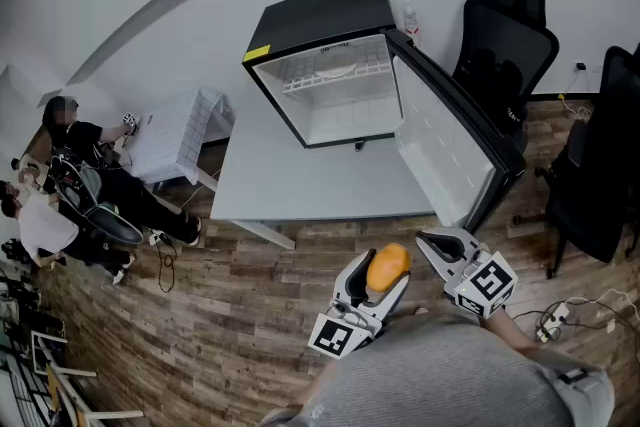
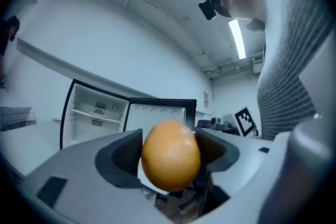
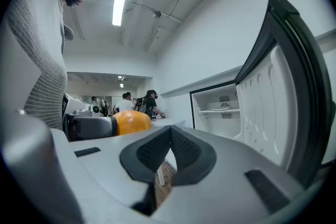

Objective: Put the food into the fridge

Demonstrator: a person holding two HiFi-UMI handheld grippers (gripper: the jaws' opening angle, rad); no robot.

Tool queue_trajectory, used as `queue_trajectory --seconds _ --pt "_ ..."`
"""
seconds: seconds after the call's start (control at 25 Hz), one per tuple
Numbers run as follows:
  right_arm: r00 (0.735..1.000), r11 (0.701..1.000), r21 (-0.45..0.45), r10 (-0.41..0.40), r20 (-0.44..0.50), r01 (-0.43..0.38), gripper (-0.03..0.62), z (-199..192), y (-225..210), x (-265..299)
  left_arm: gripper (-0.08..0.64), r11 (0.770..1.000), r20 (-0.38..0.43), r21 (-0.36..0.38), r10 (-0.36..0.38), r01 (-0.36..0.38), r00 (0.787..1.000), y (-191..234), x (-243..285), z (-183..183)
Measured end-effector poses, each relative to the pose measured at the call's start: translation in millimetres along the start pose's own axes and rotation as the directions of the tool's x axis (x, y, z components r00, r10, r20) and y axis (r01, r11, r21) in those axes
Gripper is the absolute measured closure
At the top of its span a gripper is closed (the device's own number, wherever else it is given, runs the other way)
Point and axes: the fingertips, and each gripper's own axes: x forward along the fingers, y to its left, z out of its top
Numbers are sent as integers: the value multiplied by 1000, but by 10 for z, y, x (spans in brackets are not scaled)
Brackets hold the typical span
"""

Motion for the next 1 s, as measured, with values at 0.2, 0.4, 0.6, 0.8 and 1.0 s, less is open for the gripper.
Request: queue_trajectory --seconds 0.2,0.4,0.6,0.8,1.0 --pt "1000 1000 -3 7 0 -7 580 24 9 9 238 1000 6 2 9 -9 1000 6 -13 21" --pt "1000 1000 -3 12 1 -12 580 24 31 20 238 1000 4 4 8 -8 1000 -4 -23 28" --pt "998 999 4 50 25 -50 580 50 77 39 238 1000 5 4 17 -17 1000 21 -36 28" --pt "996 995 44 84 35 -85 579 19 124 66 238 1000 3 4 14 -14 1000 23 -24 13" --pt "996 996 42 83 15 -83 579 -24 120 65 238 1000 0 9 8 -8 1000 10 -11 15"
